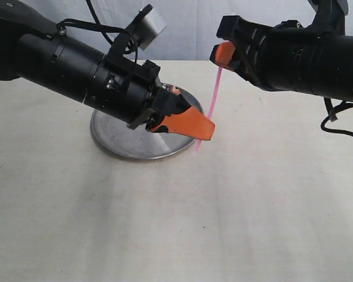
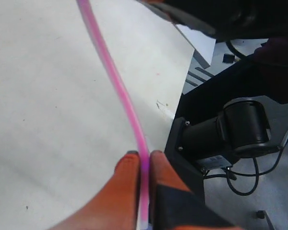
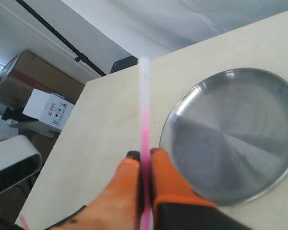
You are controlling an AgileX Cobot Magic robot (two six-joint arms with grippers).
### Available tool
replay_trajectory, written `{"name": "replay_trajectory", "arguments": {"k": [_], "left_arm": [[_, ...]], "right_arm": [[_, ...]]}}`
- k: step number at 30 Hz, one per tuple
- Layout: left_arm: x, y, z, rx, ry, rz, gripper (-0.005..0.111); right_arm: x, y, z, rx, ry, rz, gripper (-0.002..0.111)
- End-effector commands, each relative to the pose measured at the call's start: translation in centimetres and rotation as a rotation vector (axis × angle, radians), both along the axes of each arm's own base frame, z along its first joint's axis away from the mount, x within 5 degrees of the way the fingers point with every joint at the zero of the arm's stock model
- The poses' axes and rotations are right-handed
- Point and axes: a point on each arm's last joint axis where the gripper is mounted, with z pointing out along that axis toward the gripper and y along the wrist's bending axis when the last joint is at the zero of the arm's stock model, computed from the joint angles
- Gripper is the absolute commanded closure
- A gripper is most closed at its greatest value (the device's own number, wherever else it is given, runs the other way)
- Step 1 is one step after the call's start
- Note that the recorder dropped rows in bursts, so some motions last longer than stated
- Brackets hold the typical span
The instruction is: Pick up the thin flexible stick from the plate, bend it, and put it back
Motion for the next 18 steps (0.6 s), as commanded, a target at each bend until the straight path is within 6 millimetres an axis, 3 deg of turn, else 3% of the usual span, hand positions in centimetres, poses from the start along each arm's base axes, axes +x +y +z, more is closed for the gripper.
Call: {"name": "replay_trajectory", "arguments": {"k": [1,12,18], "left_arm": [[-0.1,-0.3,1.0,-0.077,0.007,0.003,0.106],[0.0,-0.4,1.3,-0.115,-0.05,-0.01,0.106],[0.4,0.0,1.4,-0.135,-0.061,0.002,0.106]], "right_arm": [[-0.1,0.1,-0.2,-0.046,-0.024,0.035,0.108],[-0.1,0.1,-0.6,-0.151,-0.058,0.081,0.109],[0.5,0.2,-2.3,-0.19,-0.007,0.085,0.109]]}}
